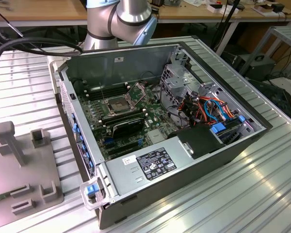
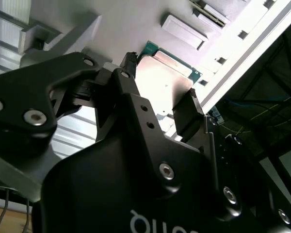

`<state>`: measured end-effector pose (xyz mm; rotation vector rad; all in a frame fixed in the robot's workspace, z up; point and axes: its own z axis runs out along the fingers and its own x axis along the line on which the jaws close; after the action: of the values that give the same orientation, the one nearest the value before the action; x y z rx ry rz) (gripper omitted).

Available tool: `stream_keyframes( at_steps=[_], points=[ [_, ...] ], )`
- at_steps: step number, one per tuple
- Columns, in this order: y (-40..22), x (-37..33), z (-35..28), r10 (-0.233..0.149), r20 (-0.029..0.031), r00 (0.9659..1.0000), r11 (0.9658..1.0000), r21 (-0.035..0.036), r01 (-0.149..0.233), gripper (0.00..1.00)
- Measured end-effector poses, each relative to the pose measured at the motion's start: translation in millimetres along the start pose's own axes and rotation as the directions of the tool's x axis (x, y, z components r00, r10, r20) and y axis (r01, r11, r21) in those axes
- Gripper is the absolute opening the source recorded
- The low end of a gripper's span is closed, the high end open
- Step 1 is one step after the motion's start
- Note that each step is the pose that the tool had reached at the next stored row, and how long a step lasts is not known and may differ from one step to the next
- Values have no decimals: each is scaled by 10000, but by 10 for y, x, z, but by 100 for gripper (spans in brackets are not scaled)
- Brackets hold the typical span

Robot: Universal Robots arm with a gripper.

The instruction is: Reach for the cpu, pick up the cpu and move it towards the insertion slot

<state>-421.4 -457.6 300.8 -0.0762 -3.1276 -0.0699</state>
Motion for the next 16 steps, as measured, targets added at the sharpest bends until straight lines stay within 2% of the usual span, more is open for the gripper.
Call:
stream_keyframes(
  at_steps=[1,3,8,10,14,16],
  points=[
    [2,-28,0,2,-4,10000,10000,0,-2,55],
    [7,-135,-1,3,-21,10000,10000,1,-3,55],
    [13,-264,-2,2,-39,10000,10000,2,-2,55],
    [15,-276,-4,4,-39,10000,10000,2,-4,55],
    [17,-278,-74,3,-39,10000,10000,2,-3,55],
    [18,-287,-86,1,-42,10000,10000,0,-1,55]
  ],
)
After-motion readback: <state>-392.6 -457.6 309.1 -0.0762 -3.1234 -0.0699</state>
